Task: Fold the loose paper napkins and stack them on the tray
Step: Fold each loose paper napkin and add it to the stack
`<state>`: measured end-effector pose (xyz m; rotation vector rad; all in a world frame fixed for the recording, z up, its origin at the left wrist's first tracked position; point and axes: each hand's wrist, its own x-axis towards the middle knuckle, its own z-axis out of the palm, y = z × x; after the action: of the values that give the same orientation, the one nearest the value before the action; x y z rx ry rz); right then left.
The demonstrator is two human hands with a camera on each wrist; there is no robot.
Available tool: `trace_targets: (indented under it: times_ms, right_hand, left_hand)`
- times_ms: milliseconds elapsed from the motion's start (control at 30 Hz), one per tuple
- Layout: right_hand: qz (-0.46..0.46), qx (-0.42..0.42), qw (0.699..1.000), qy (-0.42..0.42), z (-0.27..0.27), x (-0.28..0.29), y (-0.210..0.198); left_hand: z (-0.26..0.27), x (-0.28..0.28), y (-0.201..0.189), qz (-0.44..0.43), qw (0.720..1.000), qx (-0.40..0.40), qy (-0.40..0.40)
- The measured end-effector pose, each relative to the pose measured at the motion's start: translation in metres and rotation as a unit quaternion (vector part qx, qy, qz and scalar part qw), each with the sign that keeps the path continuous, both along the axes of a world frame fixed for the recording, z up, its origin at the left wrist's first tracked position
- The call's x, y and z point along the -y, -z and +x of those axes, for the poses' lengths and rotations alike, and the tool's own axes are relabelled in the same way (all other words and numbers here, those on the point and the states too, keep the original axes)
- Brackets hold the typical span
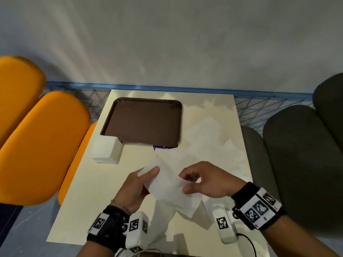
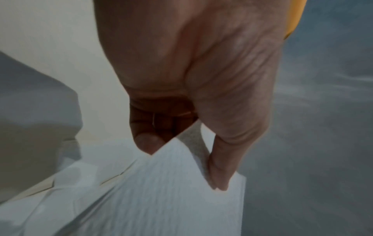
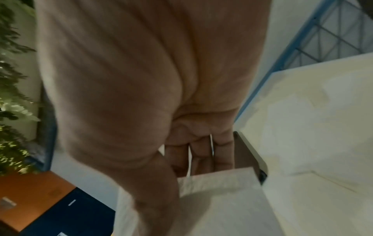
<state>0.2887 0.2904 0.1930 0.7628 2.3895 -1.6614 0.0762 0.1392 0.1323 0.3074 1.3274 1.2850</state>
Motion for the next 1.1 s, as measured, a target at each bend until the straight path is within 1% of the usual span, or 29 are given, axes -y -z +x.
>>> trace_targets:
  times_ms: [67,167,267,333,400,467,533,667,767,800,867,900,933,1000,1067,1100]
  right_hand:
    - [0.014,0.008,1.000,-0.016,-0.005,0.002,-0.015]
    - [0.013,-0.004,0.999,-0.029,-0.016,0.006,-0.030]
    - [0.013,-0.053,0.998,-0.032,-0.030,0.014,-0.039]
    - [0.021,-0.075,0.996,-0.034,-0.041,0.018,-0.039]
    - [0.022,-0.092,0.995,-0.032,-0.050,0.019,-0.037]
    - [0.024,-0.106,0.994,-0.034,-0.058,0.020,-0.034]
    - [0.025,-0.121,0.992,-0.035,-0.066,0.022,-0.032]
    - [0.018,-0.129,0.990,-0.044,-0.077,0.022,-0.027]
    - [0.045,-0.123,0.990,-0.044,-0.084,0.021,-0.026]
    - [0.063,-0.116,0.990,-0.039,-0.086,0.020,-0.026]
    - [0.107,-0.075,0.991,-0.027,-0.085,0.017,-0.032]
    - [0.119,-0.042,0.992,-0.027,-0.083,0.015,-0.037]
    - [0.110,-0.014,0.993,-0.029,-0.080,0.014,-0.041]
    - [0.055,-0.005,0.998,-0.009,-0.078,0.015,-0.044]
    - [0.001,-0.041,0.997,0.069,-0.084,0.021,-0.040]
    - [-0.003,-0.059,0.991,0.116,-0.088,0.025,-0.035]
  left_hand:
    - [-0.010,0.000,-0.006,0.013,0.999,-0.002,0.041]
    - [-0.020,0.001,-0.012,0.028,0.993,0.034,0.107]
    - [-0.018,0.003,-0.018,0.039,0.981,0.098,0.162]
    - [-0.016,0.007,-0.017,0.055,0.968,0.162,0.184]
    - [-0.017,0.011,-0.015,0.076,0.952,0.223,0.195]
    - [-0.022,0.015,-0.014,0.078,0.945,0.254,0.191]
    - [-0.029,0.019,-0.014,0.075,0.940,0.272,0.191]
    - [-0.040,0.025,-0.015,0.082,0.941,0.281,0.169]
    - [-0.052,0.025,-0.017,0.076,0.961,0.226,0.143]
    - [-0.057,0.023,-0.019,0.069,0.971,0.192,0.126]
    - [-0.067,0.021,-0.023,0.046,0.989,0.109,0.083]
    - [-0.072,0.020,-0.026,0.042,0.995,0.069,0.059]
    - [-0.077,0.020,-0.029,0.043,0.998,0.019,0.039]
    - [-0.083,0.020,-0.037,0.060,0.994,-0.090,0.009]
    - [-0.084,0.021,-0.046,0.082,0.983,-0.164,-0.008]
    - [-0.083,0.021,-0.051,0.088,0.978,-0.190,-0.013]
